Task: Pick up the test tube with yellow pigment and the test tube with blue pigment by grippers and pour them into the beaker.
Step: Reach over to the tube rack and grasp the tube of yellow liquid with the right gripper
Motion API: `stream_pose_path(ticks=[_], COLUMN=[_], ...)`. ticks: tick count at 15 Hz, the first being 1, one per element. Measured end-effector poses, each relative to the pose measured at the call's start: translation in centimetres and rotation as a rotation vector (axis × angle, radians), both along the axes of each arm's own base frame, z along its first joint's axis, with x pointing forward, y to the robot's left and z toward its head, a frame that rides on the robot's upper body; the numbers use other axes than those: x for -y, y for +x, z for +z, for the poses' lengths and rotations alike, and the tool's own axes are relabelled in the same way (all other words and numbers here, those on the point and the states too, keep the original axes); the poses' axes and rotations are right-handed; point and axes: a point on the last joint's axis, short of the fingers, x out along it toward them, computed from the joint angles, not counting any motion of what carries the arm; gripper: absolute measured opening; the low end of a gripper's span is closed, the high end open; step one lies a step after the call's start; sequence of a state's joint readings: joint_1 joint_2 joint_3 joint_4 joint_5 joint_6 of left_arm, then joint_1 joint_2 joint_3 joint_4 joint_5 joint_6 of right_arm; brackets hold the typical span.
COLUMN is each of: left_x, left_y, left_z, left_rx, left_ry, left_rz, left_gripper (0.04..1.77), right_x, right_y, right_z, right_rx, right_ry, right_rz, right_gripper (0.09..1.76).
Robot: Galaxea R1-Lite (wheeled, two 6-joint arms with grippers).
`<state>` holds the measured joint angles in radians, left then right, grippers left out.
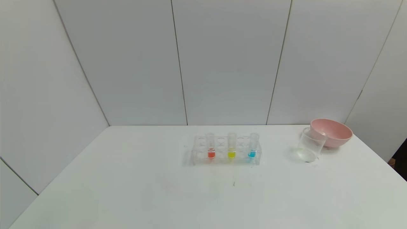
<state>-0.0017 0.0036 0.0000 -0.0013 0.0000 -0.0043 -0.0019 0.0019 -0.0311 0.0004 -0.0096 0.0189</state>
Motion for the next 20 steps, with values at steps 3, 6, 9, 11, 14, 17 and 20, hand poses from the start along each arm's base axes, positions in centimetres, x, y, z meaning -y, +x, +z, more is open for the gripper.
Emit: stream_pose_path(ticks=[3,6,9,11,14,17,20], left_x=[0.0,0.0,0.0,0.0,0.0,0.0,0.0], left_y=[0.0,0.0,0.0,0.0,0.0,0.0,0.0], left_z=[0.0,0.0,0.0,0.0,0.0,0.0,0.0], left_rx=[0.0,0.0,0.0,0.0,0.0,0.0,0.0], left_ry=[0.0,0.0,0.0,0.0,0.0,0.0,0.0], left_rz=[0.0,0.0,0.0,0.0,0.0,0.0,0.0], left_gripper=[1.76,1.76,1.76,1.76,1.76,1.76,1.76], right_x=[0.0,0.0,0.0,0.0,0.0,-0.2,-1.7], right_y=[-0.1,1.0,4.1,7.2,12.6,17.9,22.3], right_z=[1.9,4.7,8.1,9.8,10.5,9.9,8.8], right_rx=[0.027,0.018,0.055,0.06,0.003,-0.059,-0.092], right_ry=[-0.001,0.001,0.001,0.001,0.001,0.003,0.001], right_rz=[0.001,0.0,0.0,0.003,0.005,0.019,0.004], right_gripper=[1.71,1.71,1.71,1.71,1.71,1.71,1.71])
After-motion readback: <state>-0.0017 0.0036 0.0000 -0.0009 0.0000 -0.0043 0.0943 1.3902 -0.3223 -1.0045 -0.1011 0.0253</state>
